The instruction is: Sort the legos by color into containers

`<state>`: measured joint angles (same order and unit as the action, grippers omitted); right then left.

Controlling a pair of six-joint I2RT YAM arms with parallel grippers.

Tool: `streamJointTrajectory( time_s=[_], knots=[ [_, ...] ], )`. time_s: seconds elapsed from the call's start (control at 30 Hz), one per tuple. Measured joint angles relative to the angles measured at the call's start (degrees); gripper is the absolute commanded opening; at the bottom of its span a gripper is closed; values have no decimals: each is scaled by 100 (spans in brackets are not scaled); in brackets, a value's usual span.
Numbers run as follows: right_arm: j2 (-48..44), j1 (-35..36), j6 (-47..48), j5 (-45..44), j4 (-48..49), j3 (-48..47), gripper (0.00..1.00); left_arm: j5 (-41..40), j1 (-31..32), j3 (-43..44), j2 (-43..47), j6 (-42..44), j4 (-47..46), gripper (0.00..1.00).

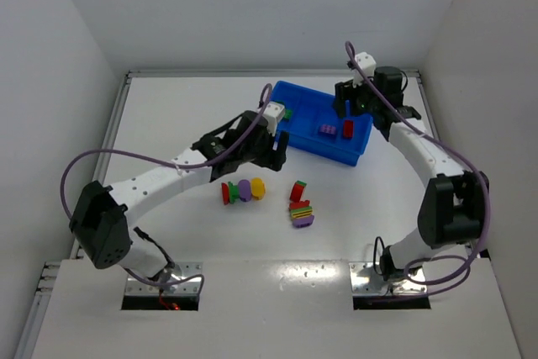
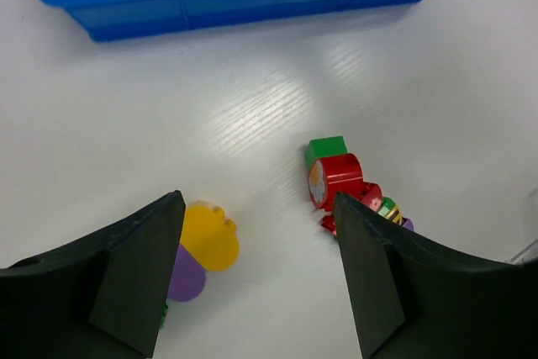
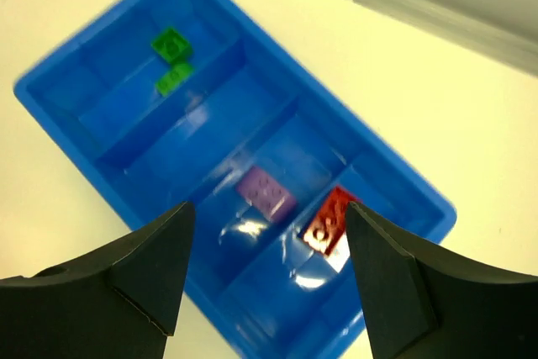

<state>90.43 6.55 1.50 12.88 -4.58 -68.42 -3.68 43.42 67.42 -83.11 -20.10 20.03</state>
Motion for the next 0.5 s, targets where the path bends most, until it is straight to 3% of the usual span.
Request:
streamJointTrajectory(
  time_s=[0.2, 0.5],
  knots=[
    [-474, -142, 4, -98, -225, 811, 73, -789, 520, -247, -214, -809, 2, 75],
    [-1725, -295, 48, -120, -369, 1764, 73, -831, 1353, -623, -442, -1086, -116, 74]
  ],
)
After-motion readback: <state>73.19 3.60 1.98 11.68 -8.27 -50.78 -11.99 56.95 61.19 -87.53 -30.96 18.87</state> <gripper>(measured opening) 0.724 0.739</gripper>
